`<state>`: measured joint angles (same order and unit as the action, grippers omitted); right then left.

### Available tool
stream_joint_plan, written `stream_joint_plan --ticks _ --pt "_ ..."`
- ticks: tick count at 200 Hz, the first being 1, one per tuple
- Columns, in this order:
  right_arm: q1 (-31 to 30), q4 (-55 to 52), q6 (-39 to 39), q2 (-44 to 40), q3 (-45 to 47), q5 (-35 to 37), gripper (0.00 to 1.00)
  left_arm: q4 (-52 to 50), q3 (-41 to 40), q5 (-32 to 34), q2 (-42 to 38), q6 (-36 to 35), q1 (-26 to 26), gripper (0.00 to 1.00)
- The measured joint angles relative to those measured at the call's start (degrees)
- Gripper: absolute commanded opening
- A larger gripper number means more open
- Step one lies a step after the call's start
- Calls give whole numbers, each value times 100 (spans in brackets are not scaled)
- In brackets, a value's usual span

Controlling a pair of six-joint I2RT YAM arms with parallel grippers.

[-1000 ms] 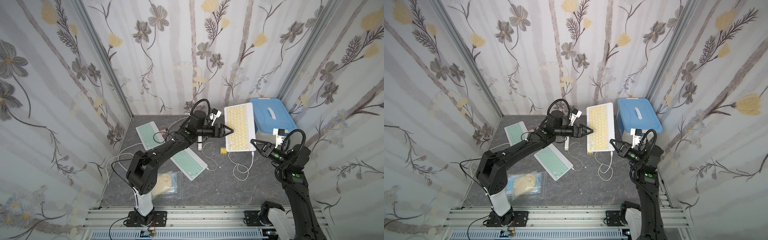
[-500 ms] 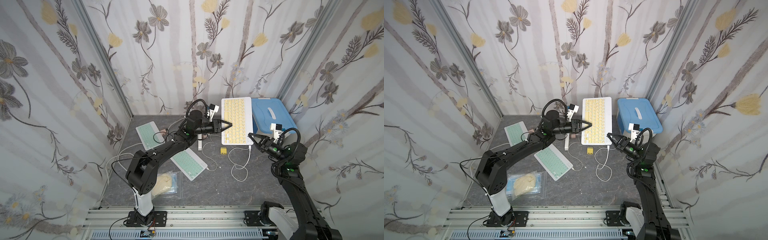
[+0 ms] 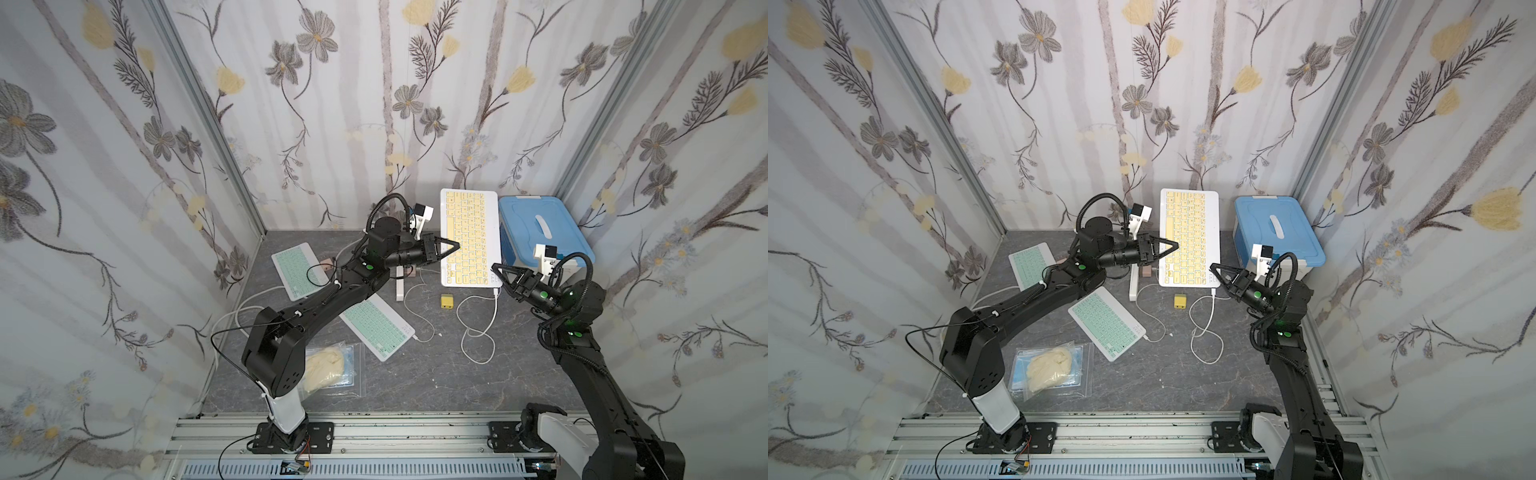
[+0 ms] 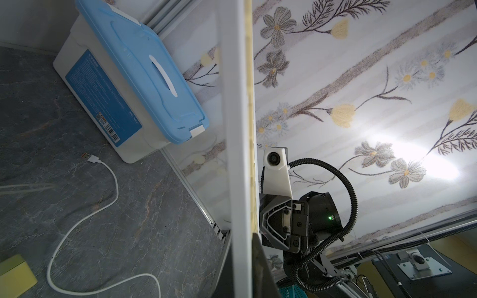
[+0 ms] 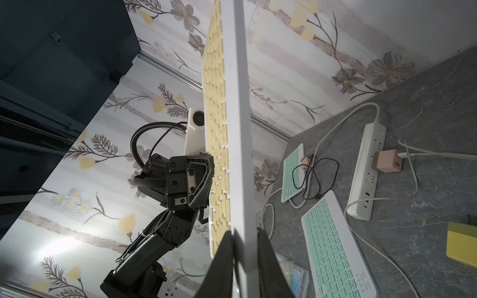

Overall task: Unplug the wireless keyboard
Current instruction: Pick up the keyboard from the center of the board, then remove the power cord from the keyboard.

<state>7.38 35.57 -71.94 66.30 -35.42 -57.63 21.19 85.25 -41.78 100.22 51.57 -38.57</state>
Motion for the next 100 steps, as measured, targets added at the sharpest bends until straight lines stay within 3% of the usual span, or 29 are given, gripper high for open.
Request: stream_joint_plan --ticks 25,46,100 --pt "9 63 87 94 -7 -7 63 -181 76 107 -7 101 164 0" --pt "9 107 87 114 7 -48 67 -173 83 201 33 389 345 0" --pt "-26 608 138 57 326 -162 54 -96 85 254 109 1161 437 0"
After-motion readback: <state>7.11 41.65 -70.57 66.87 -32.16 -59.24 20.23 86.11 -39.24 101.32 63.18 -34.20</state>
